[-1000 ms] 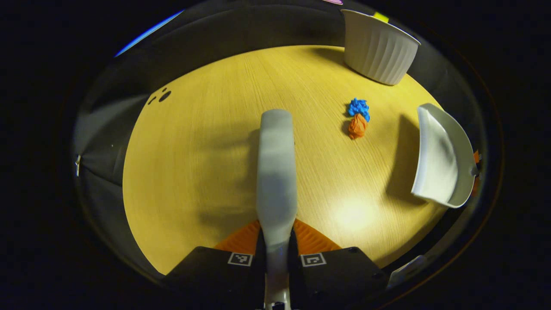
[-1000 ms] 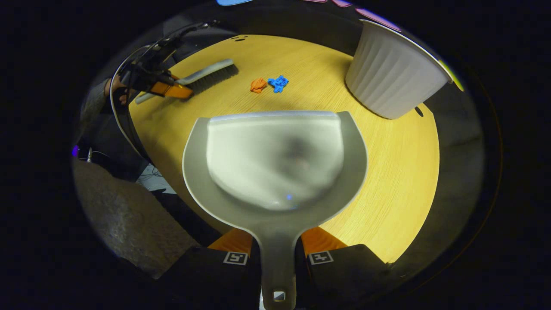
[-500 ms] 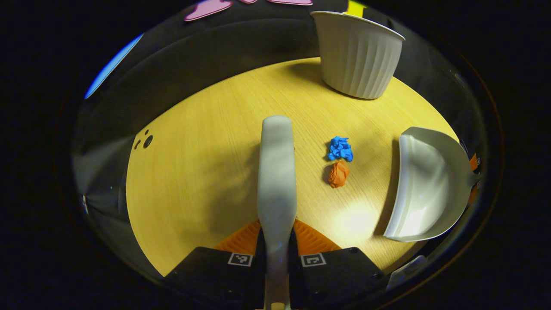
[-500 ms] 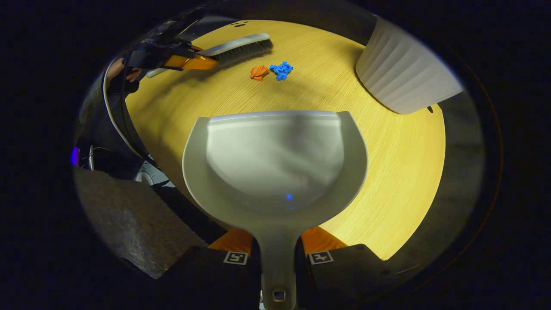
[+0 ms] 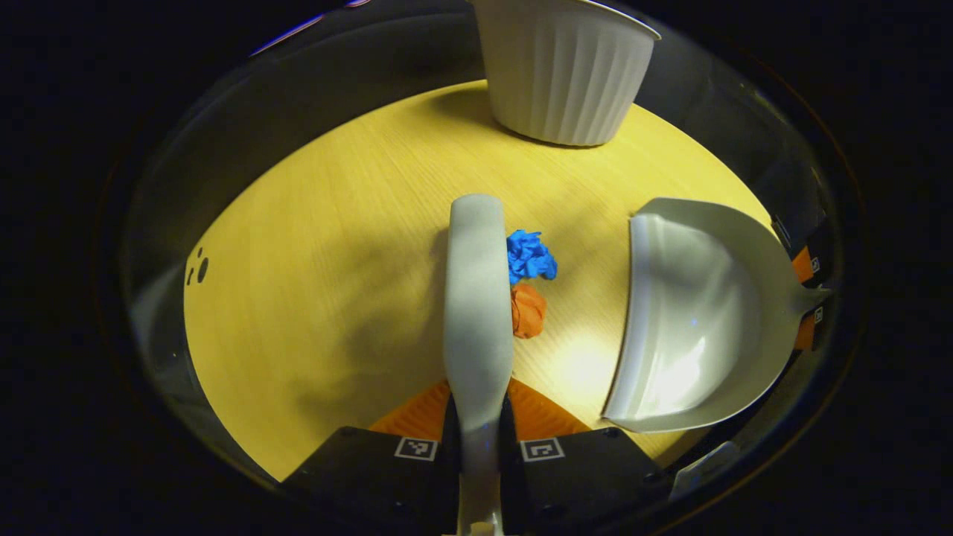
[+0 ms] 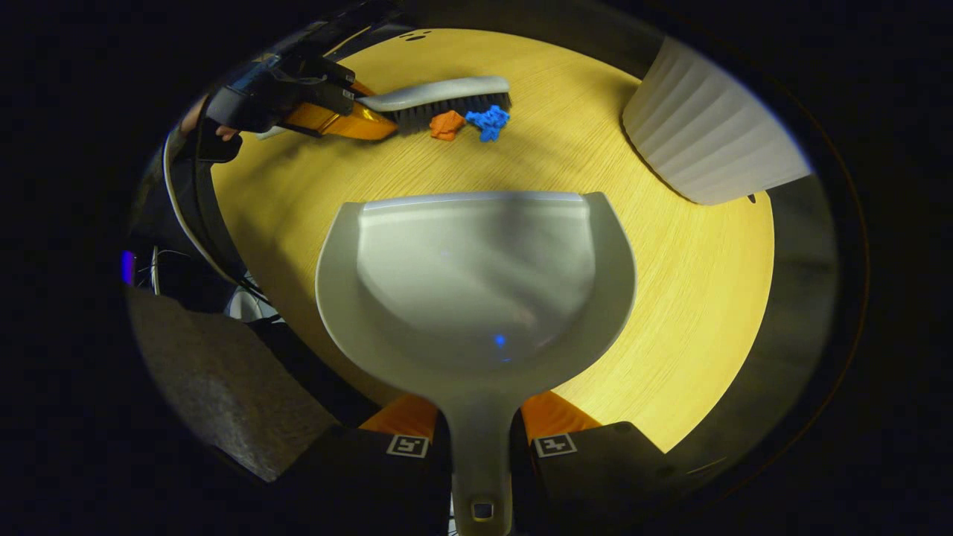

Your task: Pick up the small broom and dustpan from the desktop, sweep the trash into the dustpan with the broom, and then empty the trash into the garbage bin.

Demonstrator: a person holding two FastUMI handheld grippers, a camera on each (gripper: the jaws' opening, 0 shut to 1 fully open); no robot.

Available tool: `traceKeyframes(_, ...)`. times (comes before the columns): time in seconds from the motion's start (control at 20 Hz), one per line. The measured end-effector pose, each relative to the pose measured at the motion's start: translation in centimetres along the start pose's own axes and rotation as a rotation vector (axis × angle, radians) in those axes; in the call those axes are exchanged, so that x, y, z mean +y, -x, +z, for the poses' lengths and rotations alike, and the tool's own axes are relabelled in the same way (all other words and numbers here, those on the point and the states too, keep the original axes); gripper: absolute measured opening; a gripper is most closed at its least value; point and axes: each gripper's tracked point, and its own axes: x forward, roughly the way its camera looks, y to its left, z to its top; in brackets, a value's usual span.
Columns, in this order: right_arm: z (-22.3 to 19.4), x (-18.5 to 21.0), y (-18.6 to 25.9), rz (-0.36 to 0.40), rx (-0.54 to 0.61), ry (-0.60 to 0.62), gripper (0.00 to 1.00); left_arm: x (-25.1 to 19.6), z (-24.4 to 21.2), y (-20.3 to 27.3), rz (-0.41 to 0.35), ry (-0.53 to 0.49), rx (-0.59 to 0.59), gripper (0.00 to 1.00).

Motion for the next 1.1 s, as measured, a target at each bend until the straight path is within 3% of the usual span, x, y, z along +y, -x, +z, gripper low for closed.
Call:
traceKeyframes(0.1,-0.3,-0.4,-0.4,-0.003,-0.004,0.011,0.36,-3.1,-0.5,0.5,-0.108,-0.002,0.006,0.26)
traceKeyframes(0.15,-0.4,-0.5,-0.4,0.0,-0.016,0.013,0.41,-4.4,-0.6,0.9,-0.157,-0.014,0.01,0.25)
traceKeyframes(0.3,-0.5,-0.5,-0.4,0.0,-0.024,0.02,0.32,-7.1,-0.8,1.4,-0.243,-0.008,0.017,0.24)
traceKeyframes(0.35,-0.5,-0.5,-0.5,-0.001,-0.032,0.022,0.37,-8.0,-0.6,1.8,-0.274,0.007,0.017,0.26)
traceKeyframes(0.5,-0.7,-0.6,-0.9,0.002,-0.061,0.028,0.31,-10.0,-0.3,3.4,-0.36,0.055,0.021,0.26)
traceKeyframes(0.6,-0.9,-0.5,-1.2,0.006,-0.085,0.038,0.36,-10.6,-0.5,4.2,-0.379,0.054,0.025,0.26)
traceKeyframes(0.75,-1.2,-0.6,-1.8,0.014,-0.13,0.044,0.31,-10.7,-0.8,5.1,-0.366,0.052,0.014,0.26)
traceKeyframes(0.8,-1.3,-0.8,-2.0,0.013,-0.147,0.042,0.41,-10.6,-0.9,5.2,-0.349,0.062,0.001,0.26)
traceKeyframes(0.85,-1.4,-0.5,-2.0,0.011,-0.164,0.036,0.31,-10.2,-0.8,5.5,-0.326,0.076,-0.015,0.26)
traceKeyframes(0.9,-1.3,-0.3,-1.8,0.011,-0.183,0.023,0.41,-9.5,-0.9,6.4,-0.284,0.098,-0.038,0.26)
traceKeyframes(0.95,-1.1,-0.1,-1.8,0.012,-0.202,0.001,0.32,-8.5,-1.2,6.7,-0.246,0.115,-0.059,0.27)
traceKeyframes(1.1,-1.1,0.6,-0.9,0.003,-0.236,-0.061,0.41,-4.8,-1.7,7.7,-0.119,0.167,-0.111,0.26)
